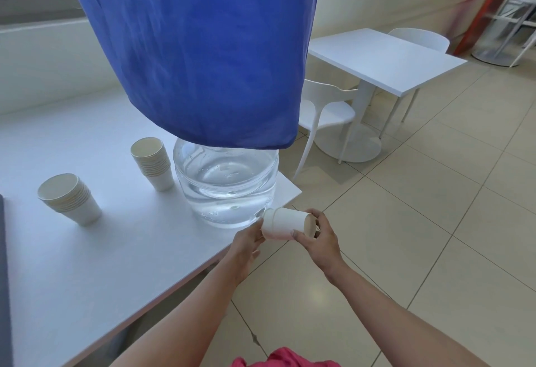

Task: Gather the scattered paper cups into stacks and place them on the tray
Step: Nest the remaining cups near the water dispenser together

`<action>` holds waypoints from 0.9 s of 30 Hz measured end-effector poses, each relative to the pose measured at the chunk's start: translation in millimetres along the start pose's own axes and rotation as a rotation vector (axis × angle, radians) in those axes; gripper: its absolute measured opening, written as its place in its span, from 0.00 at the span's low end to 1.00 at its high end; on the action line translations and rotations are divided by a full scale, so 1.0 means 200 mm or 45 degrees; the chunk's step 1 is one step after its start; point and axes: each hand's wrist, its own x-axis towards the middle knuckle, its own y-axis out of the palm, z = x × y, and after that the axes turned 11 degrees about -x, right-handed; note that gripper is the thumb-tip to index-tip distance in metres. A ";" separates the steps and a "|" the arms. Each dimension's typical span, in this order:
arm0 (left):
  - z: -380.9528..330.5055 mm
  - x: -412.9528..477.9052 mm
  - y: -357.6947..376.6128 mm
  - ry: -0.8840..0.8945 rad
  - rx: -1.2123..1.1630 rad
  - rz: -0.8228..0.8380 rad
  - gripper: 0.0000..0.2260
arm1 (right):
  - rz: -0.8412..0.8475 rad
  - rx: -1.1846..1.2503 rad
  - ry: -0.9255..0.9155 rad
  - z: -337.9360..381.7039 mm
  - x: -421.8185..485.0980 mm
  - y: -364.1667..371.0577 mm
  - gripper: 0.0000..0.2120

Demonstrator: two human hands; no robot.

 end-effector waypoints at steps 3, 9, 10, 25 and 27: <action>0.01 -0.02 0.02 0.012 -0.006 0.006 0.13 | -0.014 0.029 0.003 -0.02 -0.01 -0.02 0.22; 0.04 -0.03 0.04 0.044 0.021 0.033 0.09 | -0.044 0.111 0.025 -0.07 -0.05 -0.07 0.22; 0.05 -0.04 0.04 0.052 0.041 0.039 0.09 | -0.046 0.129 0.032 -0.08 -0.06 -0.07 0.22; 0.14 -0.14 -0.06 0.129 0.151 0.061 0.11 | 0.236 0.320 0.136 -0.14 -0.23 -0.02 0.19; 0.14 -0.16 -0.10 0.121 0.149 0.050 0.12 | 0.292 0.318 0.142 -0.14 -0.24 0.01 0.21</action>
